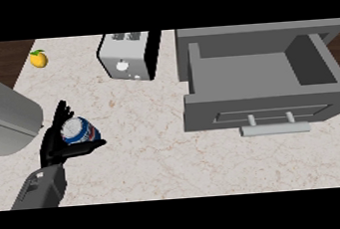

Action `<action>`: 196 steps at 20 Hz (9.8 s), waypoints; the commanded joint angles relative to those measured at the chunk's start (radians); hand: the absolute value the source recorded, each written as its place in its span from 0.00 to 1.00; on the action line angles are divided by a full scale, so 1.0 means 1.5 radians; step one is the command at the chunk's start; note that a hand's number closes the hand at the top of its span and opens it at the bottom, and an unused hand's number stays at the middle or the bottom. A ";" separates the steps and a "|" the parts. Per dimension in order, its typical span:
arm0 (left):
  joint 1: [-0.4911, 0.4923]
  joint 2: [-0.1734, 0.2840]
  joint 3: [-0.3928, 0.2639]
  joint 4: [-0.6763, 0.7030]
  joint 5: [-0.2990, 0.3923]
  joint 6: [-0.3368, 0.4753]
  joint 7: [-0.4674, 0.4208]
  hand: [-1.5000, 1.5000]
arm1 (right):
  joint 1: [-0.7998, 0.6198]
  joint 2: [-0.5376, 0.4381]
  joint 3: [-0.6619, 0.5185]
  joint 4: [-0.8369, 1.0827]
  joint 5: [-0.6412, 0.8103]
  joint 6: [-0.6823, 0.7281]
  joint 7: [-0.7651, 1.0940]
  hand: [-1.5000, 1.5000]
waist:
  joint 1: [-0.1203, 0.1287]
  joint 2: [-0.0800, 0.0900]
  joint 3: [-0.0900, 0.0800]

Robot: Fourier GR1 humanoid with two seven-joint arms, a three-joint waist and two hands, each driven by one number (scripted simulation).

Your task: Pick up the can, place it into the drawer and close the drawer

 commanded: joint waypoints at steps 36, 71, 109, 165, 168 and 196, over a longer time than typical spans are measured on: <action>0.040 -0.091 -0.144 -0.414 0.032 0.051 0.232 1.00 | 0.054 0.023 0.028 -0.052 0.003 -0.005 -0.014 0.00 | 0.004 -0.002 0.000; -0.594 -0.139 -0.340 -0.194 0.055 0.373 0.514 1.00 | 0.035 0.011 -0.026 -0.058 -0.040 0.005 0.006 0.00 | -0.020 0.002 0.001; -0.720 -0.139 -0.579 0.139 0.283 0.467 0.346 1.00 | -0.089 -0.015 0.002 0.024 0.003 -0.008 0.017 0.00 | -0.076 0.019 0.002; -0.725 -0.086 -0.586 0.057 0.394 0.564 0.352 0.00 | -0.274 -0.111 0.246 0.322 0.767 -0.204 -0.083 0.00 | 0.019 -0.002 0.000; -0.688 -0.072 -0.586 0.013 0.377 0.572 0.367 0.00 | -0.266 -0.084 0.237 0.369 0.767 -0.279 -0.115 0.00 | 0.017 -0.003 0.000; -0.499 0.185 -0.590 -0.353 0.327 0.530 0.545 0.00 | -0.665 -0.080 0.077 1.003 0.867 -0.596 -0.149 0.00 | 0.058 0.006 0.002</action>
